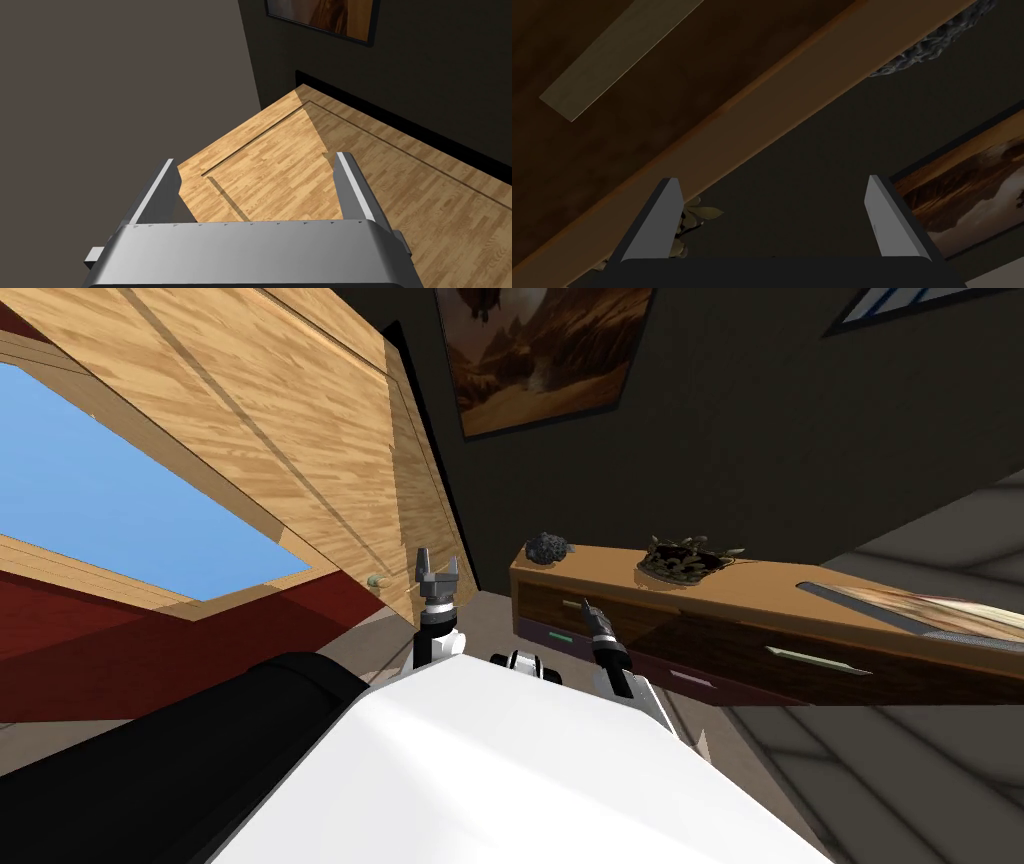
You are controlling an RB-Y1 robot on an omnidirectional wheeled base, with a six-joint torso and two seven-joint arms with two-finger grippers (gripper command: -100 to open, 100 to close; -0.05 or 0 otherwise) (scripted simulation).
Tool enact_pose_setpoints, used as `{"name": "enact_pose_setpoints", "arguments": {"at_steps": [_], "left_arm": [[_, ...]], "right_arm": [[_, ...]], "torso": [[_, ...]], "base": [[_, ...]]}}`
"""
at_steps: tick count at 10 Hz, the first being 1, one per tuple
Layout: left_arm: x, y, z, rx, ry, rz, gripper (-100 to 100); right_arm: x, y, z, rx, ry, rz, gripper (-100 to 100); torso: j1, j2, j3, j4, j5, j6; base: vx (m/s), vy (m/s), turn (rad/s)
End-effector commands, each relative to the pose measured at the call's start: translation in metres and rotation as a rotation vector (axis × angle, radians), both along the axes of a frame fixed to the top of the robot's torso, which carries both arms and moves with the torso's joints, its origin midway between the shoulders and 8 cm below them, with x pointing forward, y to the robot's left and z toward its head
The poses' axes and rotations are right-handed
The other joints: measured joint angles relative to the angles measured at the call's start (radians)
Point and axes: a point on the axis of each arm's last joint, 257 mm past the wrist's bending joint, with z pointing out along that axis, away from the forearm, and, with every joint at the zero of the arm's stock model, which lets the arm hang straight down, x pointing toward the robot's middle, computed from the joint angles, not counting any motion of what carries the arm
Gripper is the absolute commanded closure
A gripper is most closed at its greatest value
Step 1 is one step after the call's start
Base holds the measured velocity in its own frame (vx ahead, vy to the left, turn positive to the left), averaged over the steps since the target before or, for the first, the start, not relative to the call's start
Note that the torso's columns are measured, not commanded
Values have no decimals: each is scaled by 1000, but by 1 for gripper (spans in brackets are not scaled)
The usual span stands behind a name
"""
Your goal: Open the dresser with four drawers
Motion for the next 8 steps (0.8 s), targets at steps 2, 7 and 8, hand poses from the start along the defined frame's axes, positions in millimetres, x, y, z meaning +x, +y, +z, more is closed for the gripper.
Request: {"name": "enact_pose_setpoints", "arguments": {"at_steps": [2, 7, 8], "left_arm": [[0, 0, 0, 0, 0, 0, 0], [0, 0, 0, 0, 0, 0, 0], [0, 0, 0, 0, 0, 0, 0]], "right_arm": [[3, -3, -30, -115, 94, -32, -100], [4, -13, -89, -340, 258, -75, -100], [4, -16, -90, -357, 265, -84, -100]], "torso": [[1, 1, 1, 0, 0, 0], [0, 0, 0, 0, 0, 1], [1, 0, 0, 0, 0, 0]], "base": [[-56, 15, 183], [-49, 9, 208], [-40, 14, 148]]}}
